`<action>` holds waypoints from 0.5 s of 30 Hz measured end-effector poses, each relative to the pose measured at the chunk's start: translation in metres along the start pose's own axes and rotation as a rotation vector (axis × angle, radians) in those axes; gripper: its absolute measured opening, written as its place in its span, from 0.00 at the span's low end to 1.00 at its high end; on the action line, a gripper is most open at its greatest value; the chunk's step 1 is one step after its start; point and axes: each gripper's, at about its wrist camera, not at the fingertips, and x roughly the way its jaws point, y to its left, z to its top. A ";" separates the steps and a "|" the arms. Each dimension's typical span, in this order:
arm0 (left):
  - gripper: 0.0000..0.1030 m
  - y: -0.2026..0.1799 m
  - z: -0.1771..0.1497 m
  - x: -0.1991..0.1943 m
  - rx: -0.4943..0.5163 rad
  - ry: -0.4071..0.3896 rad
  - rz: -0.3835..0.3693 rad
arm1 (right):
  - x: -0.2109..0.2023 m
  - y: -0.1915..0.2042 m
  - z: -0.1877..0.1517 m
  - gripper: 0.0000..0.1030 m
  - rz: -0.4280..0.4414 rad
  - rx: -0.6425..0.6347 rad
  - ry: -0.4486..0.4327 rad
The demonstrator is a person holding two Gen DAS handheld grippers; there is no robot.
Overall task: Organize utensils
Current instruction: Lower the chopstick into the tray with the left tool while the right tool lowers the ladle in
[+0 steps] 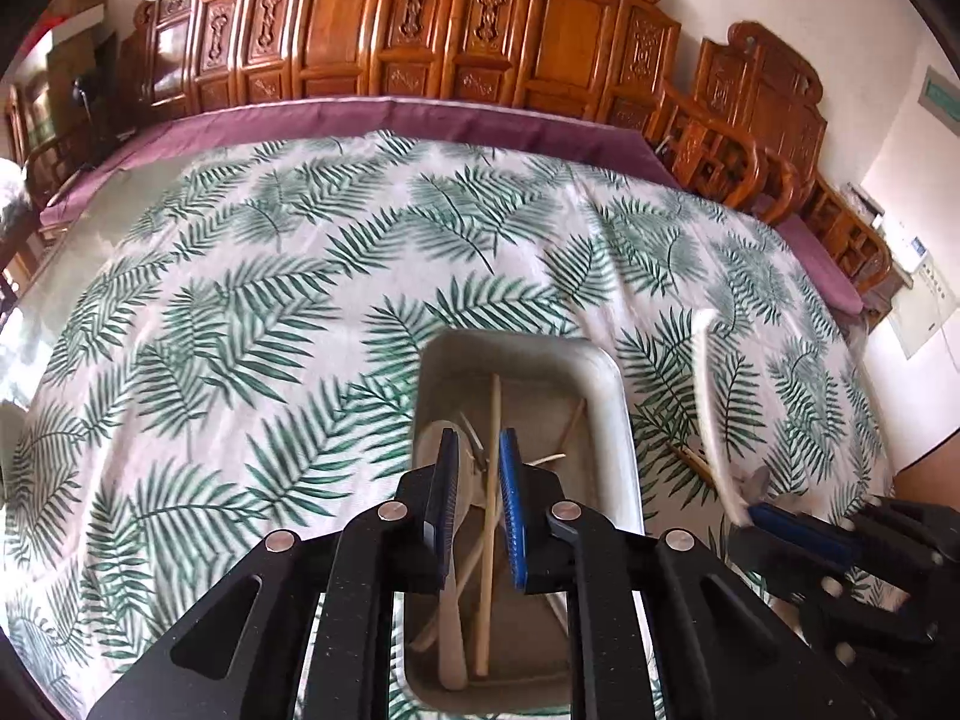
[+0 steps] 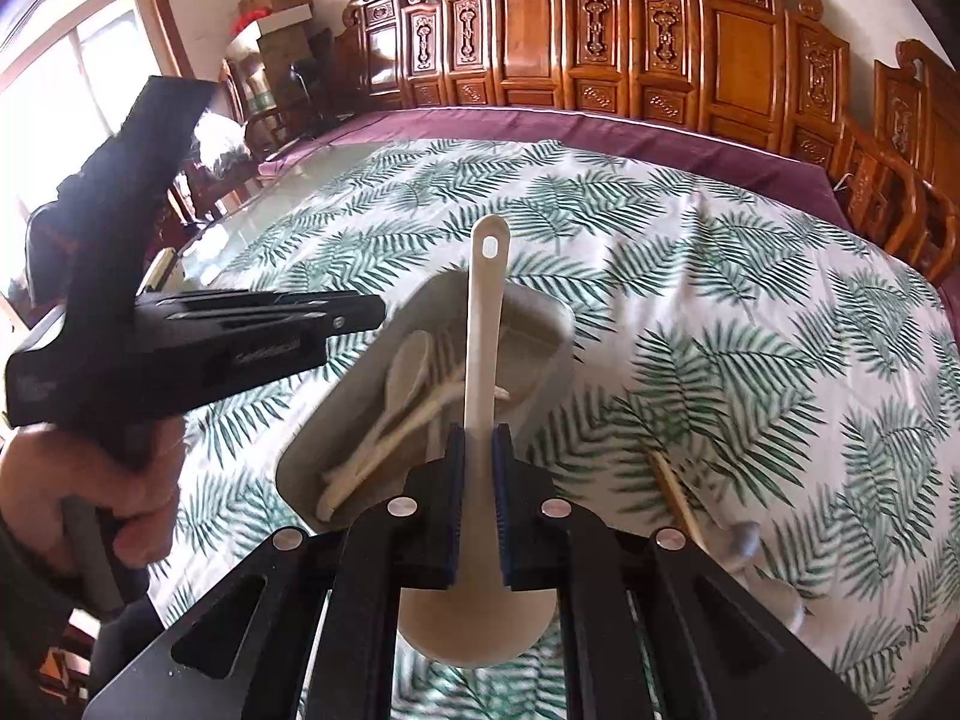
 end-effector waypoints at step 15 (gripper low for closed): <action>0.13 0.051 -0.018 -0.045 -0.019 -0.061 0.008 | 0.067 0.025 0.015 0.11 0.012 0.072 0.077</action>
